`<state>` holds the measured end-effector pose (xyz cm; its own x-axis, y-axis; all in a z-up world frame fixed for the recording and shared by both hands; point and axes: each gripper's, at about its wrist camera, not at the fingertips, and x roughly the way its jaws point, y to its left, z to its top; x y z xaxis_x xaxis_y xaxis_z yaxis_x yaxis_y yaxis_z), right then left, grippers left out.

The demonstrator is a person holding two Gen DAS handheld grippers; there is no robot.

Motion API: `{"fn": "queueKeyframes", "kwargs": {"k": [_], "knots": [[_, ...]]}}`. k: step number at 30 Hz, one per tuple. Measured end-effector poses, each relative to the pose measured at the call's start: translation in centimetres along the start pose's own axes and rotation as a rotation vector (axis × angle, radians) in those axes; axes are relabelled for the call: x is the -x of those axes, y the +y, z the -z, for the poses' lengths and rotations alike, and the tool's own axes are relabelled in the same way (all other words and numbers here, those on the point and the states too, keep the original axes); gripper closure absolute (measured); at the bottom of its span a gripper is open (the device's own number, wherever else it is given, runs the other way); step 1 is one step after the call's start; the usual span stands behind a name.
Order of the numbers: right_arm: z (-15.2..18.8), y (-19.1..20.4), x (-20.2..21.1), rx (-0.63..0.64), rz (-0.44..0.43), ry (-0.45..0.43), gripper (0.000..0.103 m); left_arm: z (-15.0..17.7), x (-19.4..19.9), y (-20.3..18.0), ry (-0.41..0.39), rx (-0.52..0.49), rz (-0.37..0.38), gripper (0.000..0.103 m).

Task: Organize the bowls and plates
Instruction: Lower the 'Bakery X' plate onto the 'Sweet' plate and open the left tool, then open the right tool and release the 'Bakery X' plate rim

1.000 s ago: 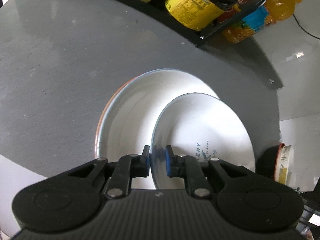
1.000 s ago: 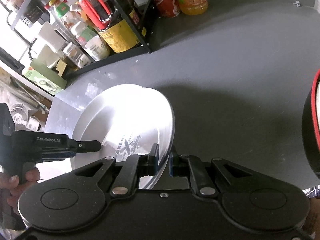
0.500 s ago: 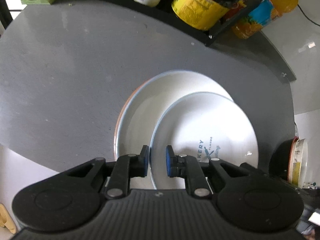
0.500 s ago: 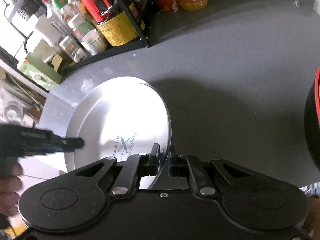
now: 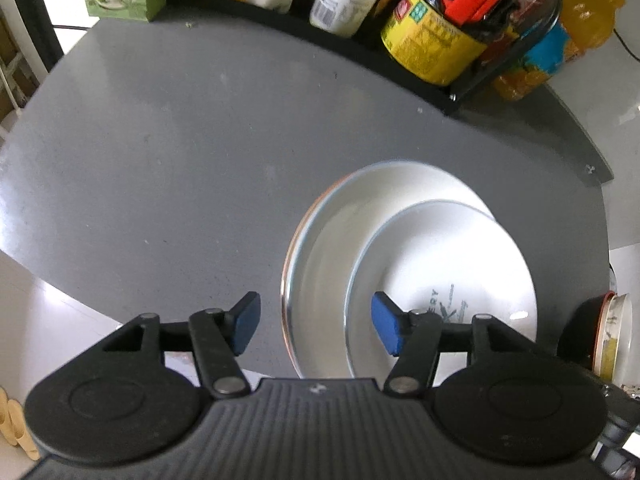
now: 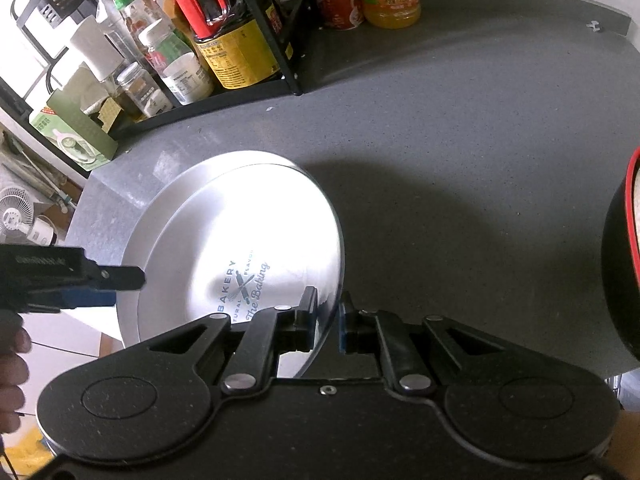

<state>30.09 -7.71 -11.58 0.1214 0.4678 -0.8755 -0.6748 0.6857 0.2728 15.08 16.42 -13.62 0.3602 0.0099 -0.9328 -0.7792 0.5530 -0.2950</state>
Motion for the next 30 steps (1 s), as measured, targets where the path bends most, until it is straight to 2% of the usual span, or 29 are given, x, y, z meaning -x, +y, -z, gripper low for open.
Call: {"fn": "queueKeyframes", "kwargs": {"k": [2,8,12,23,30], "knots": [[0.0,0.0,0.0,0.003,0.003,-0.001,0.093,0.2,-0.6,-0.1,0.008,-0.002,0.0,0.043],[-0.1,0.0,-0.1,-0.003,0.018,-0.001,0.083,0.8,-1.8,-1.0,0.015,-0.027,-0.013,0.044],[-0.1,-0.2,-0.2,0.002,0.02,0.001,0.078,0.9,-2.3,-0.6,0.015,-0.001,-0.013,0.053],[0.1,0.3,-1.7,-0.003,0.005,0.038,0.076,1.2,-1.5,1.2,-0.04,0.051,0.036,0.068],[0.1,0.3,-1.7,-0.018,0.007,0.041,0.076,0.8,-1.5,1.9,-0.025,0.082,0.055,0.068]]}}
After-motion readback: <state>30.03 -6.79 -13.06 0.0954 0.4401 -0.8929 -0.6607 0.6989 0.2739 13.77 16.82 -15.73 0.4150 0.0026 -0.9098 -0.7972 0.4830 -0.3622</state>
